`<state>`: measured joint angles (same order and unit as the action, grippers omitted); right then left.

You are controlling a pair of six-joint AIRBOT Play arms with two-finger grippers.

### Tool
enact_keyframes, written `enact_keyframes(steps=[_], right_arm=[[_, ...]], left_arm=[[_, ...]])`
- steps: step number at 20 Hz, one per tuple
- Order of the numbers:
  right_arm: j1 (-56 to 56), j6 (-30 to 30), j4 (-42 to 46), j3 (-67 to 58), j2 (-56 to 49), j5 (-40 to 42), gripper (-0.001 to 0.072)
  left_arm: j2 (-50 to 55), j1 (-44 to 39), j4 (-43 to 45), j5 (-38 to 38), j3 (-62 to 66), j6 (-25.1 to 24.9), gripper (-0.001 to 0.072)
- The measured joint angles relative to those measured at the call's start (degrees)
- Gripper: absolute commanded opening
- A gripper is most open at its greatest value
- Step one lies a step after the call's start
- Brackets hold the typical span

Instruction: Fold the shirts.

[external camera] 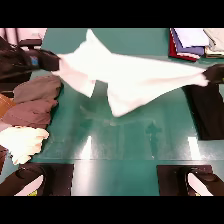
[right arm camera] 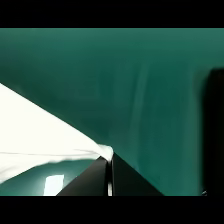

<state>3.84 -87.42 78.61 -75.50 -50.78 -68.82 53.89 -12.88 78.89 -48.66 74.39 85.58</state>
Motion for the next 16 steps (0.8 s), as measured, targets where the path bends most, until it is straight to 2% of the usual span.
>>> enact_keyframes(steps=[4, 11, 16], right_arm=[[-0.9, 0.6, 0.5, -1.1, 3.5, -0.4, 0.0015], [2.6, 0.4, 1.0, 13.1, 4.6, 3.8, 0.0015], [3.0, 0.1, 2.0, 12.2, 4.7, 7.2, 0.0015]], left_arm=[[-1.8, 0.0, 0.0, 0.1, 0.3, 0.0, 0.0026], [0.7, 0.0, 2.4, 1.1, -14.9, -0.1, 0.0026], [1.1, 0.0, 6.4, 3.5, -12.9, 0.4, 0.0026]])
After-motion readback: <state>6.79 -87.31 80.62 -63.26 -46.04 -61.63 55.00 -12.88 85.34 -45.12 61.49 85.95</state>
